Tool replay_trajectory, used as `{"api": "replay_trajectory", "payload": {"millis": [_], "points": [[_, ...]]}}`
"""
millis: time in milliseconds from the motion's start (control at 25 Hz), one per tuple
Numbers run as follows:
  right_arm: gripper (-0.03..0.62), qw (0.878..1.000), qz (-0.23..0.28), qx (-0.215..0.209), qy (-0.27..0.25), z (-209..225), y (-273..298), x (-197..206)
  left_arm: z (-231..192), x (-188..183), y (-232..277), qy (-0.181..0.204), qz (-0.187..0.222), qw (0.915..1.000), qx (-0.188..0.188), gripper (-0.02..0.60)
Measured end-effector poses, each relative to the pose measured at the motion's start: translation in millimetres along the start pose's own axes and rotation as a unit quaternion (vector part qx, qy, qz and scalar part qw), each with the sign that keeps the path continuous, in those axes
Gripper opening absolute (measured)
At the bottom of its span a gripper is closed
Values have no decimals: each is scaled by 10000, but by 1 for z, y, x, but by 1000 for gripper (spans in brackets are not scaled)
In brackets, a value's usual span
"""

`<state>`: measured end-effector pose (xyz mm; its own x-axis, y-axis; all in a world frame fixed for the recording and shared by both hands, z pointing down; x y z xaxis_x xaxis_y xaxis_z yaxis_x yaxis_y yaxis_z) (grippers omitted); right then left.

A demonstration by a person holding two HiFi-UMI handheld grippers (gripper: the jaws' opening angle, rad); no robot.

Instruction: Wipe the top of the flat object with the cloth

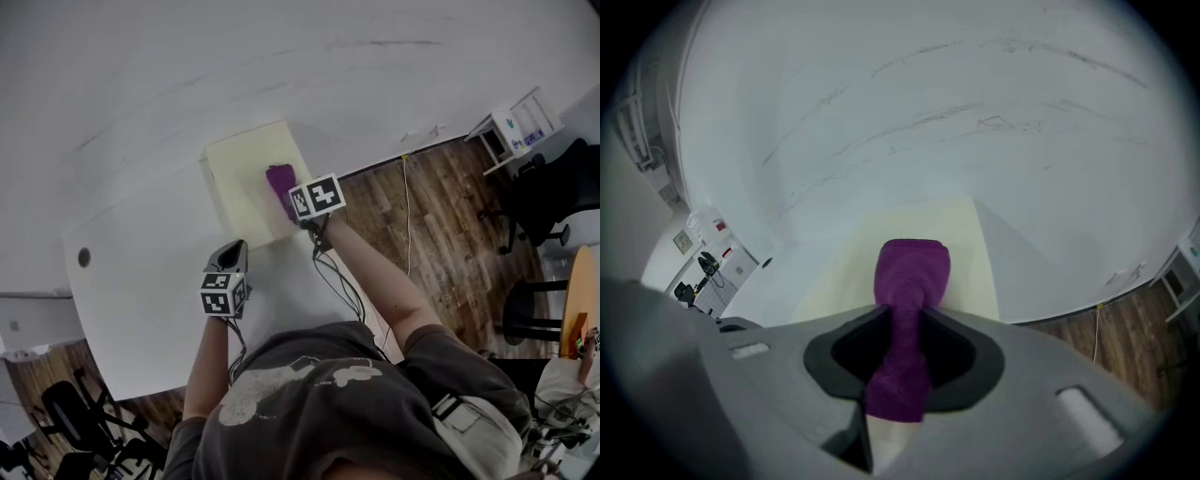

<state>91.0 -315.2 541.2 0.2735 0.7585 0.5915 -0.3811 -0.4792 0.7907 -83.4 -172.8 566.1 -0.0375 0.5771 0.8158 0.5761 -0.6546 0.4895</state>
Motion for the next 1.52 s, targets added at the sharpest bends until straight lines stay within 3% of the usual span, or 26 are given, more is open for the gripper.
{"api": "replay_trajectory", "payload": {"millis": [480,840,1160,1360,1520], "points": [[98,9980,39,423,460,46,-14,4,-1,1,1,-130,131,9998,49,-2],[98,9954,180,513,793,48,-21,6,-2,-1,1,-96,101,9997,187,-2],[98,9991,274,-63,316,-14,-37,4,-2,-6,-5,31,86,9994,321,-2],[98,9978,404,-510,-96,-71,-39,4,-3,-17,-23,17,470,9987,183,-2],[98,9956,368,-770,-396,-113,-35,15,-5,-15,-35,-40,529,9985,112,-2]]}}
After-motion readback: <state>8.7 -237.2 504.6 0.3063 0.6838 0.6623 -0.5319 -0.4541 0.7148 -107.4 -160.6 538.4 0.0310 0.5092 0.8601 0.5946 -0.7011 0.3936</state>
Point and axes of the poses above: the fingertips, and each gripper's own axes: y forward along the fingers, z to its right, x out of its underside, the point moved 6 cm from there along -y, backward along the fingers, and after that the axes turned 8 degrees about x, right-handed, at the moved point
